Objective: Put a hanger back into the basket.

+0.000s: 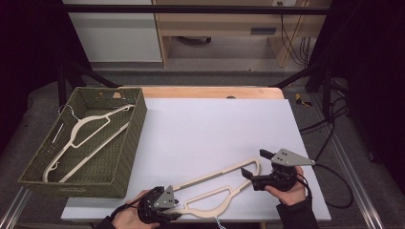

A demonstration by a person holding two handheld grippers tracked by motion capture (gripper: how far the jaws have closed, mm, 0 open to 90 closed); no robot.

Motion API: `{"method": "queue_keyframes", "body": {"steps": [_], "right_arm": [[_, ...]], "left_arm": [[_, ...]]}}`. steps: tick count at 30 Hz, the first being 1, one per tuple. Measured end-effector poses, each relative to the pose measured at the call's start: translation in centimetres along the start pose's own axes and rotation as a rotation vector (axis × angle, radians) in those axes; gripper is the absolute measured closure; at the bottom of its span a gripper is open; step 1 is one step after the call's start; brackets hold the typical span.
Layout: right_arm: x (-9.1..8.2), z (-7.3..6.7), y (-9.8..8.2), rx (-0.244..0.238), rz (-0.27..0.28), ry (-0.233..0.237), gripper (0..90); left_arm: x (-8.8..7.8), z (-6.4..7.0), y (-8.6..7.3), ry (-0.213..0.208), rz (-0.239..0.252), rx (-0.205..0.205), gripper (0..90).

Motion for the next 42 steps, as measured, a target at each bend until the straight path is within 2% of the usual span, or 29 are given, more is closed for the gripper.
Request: {"method": "queue_keyframes", "body": {"steps": [12, 17, 23, 26, 31, 42], "right_arm": [[0.6, -1.3, 0.0, -0.037, -0.023, 0.038, 9.3], [1.1, -2.2, 0.0, -0.052, -0.039, 0.061, 9.9], [1.8, -3.3, -0.2, -0.072, -0.062, 0.096, 12.0], [2.2, -4.0, -0.2, -0.083, -0.076, 0.111, 12.4], [2.9, -5.3, -0.4, -0.112, -0.097, 0.152, 14.5], [5.5, -9.3, -1.9, -0.207, -0.197, 0.266, 23.1]], "left_arm": [[-0.2, 0.0, -0.2, -0.043, -0.007, -0.014, 75.4], [-0.2, 0.0, -0.1, -0.048, -0.014, 0.008, 76.7], [-0.5, 0.2, 0.1, -0.062, -0.006, 0.015, 77.3], [-0.9, 0.2, 0.4, -0.078, 0.019, 0.007, 78.0], [-1.8, -0.2, 0.7, -0.052, 0.05, -0.02, 79.2], [-2.6, -0.4, 1.5, -0.057, 0.073, -0.044, 79.3]]}}
Point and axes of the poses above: each handheld gripper's, and its own axes: x roughly forward along the jaws, y roughly out of its top, z roughly to its right, the point moved 7 cm from there along x, roughly forward along the jaws, and after that the axes turned 10 degrees about -z, right-handed, at the moved point
